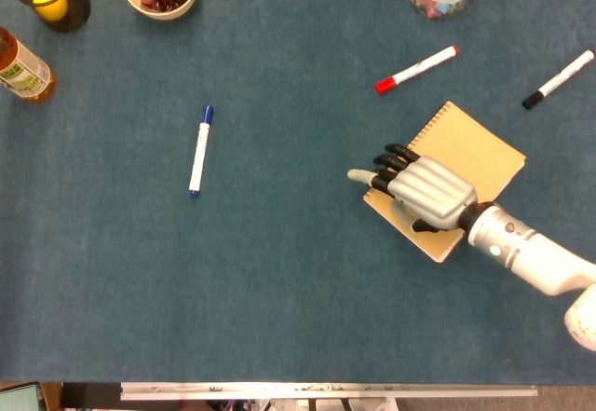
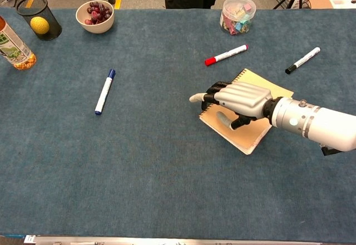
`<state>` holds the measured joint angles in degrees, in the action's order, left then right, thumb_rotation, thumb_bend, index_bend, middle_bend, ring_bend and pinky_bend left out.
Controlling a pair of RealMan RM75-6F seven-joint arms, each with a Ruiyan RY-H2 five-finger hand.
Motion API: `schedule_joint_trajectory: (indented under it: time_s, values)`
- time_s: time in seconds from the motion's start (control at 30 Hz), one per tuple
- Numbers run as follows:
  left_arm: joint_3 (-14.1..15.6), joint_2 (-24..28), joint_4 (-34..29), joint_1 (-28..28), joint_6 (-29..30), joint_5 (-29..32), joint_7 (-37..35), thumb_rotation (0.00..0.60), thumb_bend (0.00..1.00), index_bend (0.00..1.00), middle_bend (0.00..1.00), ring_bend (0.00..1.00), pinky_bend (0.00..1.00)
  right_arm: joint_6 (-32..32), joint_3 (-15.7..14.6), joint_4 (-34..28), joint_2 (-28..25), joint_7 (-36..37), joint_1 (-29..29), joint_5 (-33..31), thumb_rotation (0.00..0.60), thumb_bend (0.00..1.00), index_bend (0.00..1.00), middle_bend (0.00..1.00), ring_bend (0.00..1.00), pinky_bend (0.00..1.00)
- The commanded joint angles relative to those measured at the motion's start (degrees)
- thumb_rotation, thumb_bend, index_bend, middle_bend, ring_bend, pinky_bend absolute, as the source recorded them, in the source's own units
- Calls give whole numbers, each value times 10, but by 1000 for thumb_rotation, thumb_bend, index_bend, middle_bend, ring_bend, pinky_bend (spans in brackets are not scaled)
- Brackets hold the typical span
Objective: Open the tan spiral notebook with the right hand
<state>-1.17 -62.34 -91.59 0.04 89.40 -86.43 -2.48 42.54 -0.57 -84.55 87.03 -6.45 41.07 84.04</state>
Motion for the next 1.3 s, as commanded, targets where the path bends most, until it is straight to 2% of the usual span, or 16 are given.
schedule_joint_trajectory:
  time_s: [0.03,0.6,0.7,0.87,1.03,1.1,1.23,1.3]
  values:
    - [0,1,-1,2,2,1,0,600,483,138,82,31,57,-1,-5,-3,-3,2,1,5,600,672,114,281,113,64]
    - [2,1,-7,3,3,-7,6,600,484,139,82,31,57,76,-91,-80,-119,34,-53,80,600,673,114,284,117,65]
    - [2,2,-9,3,4,-7,7,600,484,139,82,31,57,111,-101,-85,-137,43,-70,99,600,665,114,285,119,64]
    - [3,4,-10,4,3,-6,7,600,484,139,82,31,57,169,-109,-74,-168,43,-107,104,600,536,114,285,119,65]
    - [3,3,-11,2,1,-8,7,600,484,138,82,31,57,175,-103,-52,-187,43,-127,72,600,522,114,285,119,65]
    - [3,3,-11,2,1,-8,8,600,483,139,82,31,57,184,-96,-38,-187,37,-135,64,600,487,114,285,119,65]
    - [3,2,-11,2,-2,-6,8,600,484,139,82,31,57,206,-73,4,-169,28,-153,38,600,236,114,284,119,65]
    - [4,2,-10,1,-5,-6,8,600,484,139,82,31,57,206,-62,30,-156,23,-157,24,600,170,115,276,119,65]
